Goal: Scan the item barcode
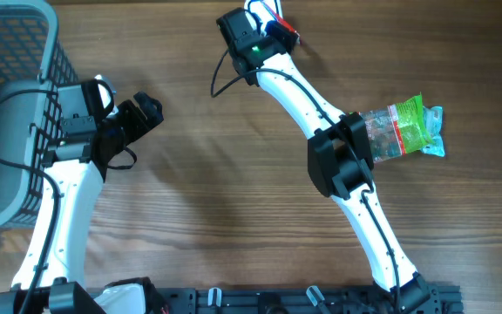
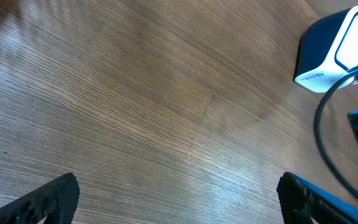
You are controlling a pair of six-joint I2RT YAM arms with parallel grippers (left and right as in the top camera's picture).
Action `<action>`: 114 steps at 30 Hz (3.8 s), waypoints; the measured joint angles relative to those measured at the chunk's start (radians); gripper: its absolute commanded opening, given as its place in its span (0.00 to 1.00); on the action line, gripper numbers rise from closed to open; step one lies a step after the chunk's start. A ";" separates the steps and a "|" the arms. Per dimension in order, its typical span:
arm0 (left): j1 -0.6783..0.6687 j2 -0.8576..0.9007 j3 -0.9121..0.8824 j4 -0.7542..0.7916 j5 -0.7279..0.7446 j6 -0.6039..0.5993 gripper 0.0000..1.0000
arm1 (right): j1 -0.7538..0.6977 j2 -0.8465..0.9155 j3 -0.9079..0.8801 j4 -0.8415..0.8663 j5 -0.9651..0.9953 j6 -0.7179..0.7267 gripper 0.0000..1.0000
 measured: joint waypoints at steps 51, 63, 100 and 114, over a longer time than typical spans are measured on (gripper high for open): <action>0.000 0.000 0.000 0.000 0.000 0.000 1.00 | -0.333 -0.458 -0.497 -0.643 -1.028 0.747 0.06; 0.000 0.000 0.000 0.000 0.000 0.000 1.00 | -0.327 -0.455 -0.575 -0.563 -1.039 0.781 1.00; 0.000 0.000 0.000 0.000 0.000 0.000 1.00 | -0.327 -0.472 -0.525 0.180 -1.039 0.783 1.00; 0.000 0.000 0.000 0.000 0.000 0.000 1.00 | -0.327 -0.887 -0.525 0.180 -1.039 0.783 1.00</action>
